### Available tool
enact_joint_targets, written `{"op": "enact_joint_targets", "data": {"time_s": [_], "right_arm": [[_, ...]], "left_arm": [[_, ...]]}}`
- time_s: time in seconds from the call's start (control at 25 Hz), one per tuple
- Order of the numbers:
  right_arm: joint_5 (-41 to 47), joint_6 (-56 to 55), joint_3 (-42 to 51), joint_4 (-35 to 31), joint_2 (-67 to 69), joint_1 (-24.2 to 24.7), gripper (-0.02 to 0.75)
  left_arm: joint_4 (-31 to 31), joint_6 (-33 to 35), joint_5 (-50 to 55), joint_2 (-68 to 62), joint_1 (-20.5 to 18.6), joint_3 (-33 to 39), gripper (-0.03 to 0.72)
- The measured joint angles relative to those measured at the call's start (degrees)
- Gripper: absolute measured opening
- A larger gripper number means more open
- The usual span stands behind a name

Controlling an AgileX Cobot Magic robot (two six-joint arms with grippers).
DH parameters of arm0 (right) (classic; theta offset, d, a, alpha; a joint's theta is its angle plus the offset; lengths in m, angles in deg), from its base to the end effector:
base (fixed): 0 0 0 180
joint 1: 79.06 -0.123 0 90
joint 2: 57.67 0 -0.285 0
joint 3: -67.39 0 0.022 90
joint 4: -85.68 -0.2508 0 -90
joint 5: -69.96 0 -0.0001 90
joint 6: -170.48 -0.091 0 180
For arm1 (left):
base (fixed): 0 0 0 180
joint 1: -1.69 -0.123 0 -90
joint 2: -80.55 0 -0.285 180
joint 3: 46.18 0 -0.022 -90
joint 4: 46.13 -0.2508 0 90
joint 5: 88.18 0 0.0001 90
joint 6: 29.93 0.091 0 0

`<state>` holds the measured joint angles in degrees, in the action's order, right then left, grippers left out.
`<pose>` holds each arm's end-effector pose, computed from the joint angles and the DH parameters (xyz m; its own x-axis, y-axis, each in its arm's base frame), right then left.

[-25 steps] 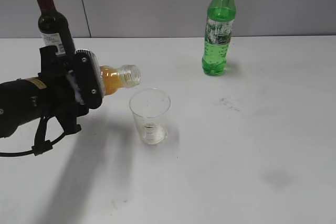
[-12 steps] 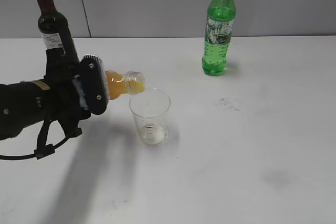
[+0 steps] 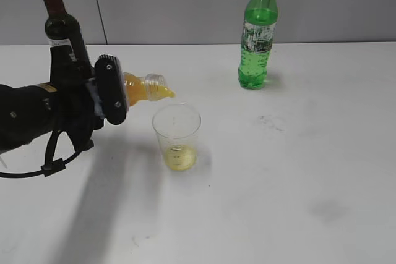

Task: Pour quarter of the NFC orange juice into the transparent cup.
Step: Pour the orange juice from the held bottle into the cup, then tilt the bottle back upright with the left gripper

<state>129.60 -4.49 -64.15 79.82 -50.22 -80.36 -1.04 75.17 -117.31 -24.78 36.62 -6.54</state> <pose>-0.0056 0.0079 0.2797 -0.4252 -0.0455 -0.9040 -0.1175 0.9931 0.0053 0.2709 -0.1510 0.1579 0.0717 0.9779 -0.1964 0.5391 0.1277 0.8325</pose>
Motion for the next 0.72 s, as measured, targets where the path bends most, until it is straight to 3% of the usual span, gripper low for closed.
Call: {"op": "enact_joint_targets", "data": {"time_s": [0.24,0.72], "right_arm": [[0.0,0.0,0.0,0.0,0.0,0.0,0.589],[0.0,0.0,0.0,0.0,0.0,0.0,0.589]], "left_arm": [[-0.1,4.3,-0.3,0.0,0.0,0.0,0.471],[-0.8,6.5,-3.7,0.0,0.0,0.0,0.471]]}}
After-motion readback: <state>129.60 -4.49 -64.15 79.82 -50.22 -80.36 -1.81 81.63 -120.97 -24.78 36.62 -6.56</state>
